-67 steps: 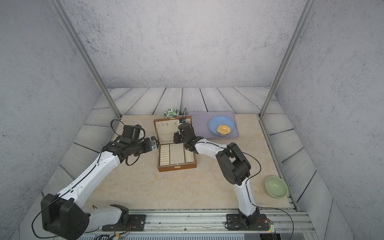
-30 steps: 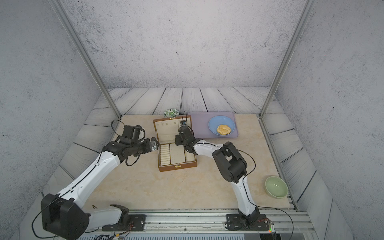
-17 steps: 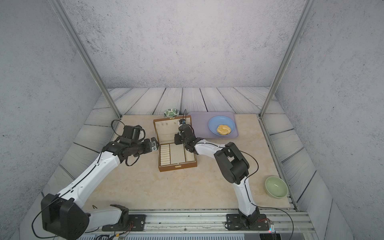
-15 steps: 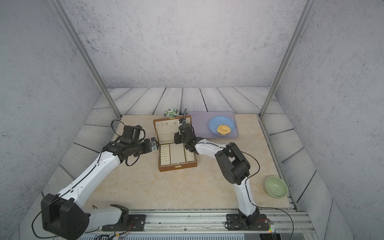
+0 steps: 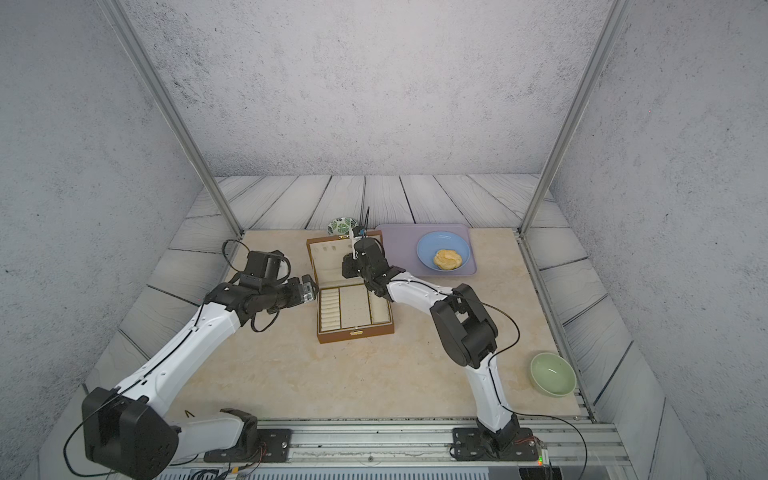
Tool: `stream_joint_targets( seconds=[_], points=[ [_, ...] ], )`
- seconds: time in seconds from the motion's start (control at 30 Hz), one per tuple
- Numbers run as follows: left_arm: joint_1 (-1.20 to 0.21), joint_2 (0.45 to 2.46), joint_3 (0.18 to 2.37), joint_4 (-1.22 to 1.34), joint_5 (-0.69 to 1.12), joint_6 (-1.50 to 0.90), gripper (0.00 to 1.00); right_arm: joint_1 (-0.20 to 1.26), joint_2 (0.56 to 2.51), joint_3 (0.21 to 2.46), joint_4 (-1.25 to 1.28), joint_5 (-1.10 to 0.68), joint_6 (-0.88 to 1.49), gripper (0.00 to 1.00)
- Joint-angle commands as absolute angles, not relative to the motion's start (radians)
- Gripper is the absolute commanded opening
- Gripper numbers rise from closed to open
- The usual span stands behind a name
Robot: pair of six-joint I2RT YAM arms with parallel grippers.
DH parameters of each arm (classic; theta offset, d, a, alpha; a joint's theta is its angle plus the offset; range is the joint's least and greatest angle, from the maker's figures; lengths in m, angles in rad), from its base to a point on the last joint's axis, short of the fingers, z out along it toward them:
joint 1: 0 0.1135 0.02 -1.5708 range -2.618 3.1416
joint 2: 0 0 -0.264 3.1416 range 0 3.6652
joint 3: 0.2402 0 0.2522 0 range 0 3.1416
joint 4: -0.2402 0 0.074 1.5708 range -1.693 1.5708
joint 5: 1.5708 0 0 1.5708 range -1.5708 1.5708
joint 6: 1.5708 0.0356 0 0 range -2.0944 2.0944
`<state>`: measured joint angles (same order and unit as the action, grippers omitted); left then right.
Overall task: Put jewelry chain into jewelry box
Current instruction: Adjust the necklace in the storage slot.
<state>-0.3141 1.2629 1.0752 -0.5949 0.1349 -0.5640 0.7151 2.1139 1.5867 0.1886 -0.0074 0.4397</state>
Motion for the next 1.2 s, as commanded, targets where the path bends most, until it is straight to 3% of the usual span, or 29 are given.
stream_joint_targets(
  seconds=[0.0,0.23,0.53,0.8,0.97,1.17],
  points=[
    [-0.305,1.255,1.083,-0.603,0.124,-0.548,0.98,0.719,2.152,1.602,0.152,-0.017,0.429,0.00],
    [-0.305,1.258,1.083,-0.604,0.124,-0.548,0.98,0.719,2.167,1.578,0.154,-0.006,0.441,0.01],
    [-0.305,1.261,1.083,-0.602,0.126,-0.548,0.98,0.719,2.152,1.570,0.139,0.007,0.449,0.21],
    [-0.305,1.262,1.083,-0.604,0.120,-0.549,0.98,0.719,2.129,1.557,0.133,0.014,0.457,0.24],
    [-0.304,1.268,1.087,-0.614,0.099,-0.565,0.98,0.719,2.089,1.536,0.132,0.020,0.454,0.33],
    [-0.301,1.270,1.094,-0.604,0.096,-0.585,0.98,0.719,2.042,1.516,0.117,0.006,0.427,0.35]
  ],
)
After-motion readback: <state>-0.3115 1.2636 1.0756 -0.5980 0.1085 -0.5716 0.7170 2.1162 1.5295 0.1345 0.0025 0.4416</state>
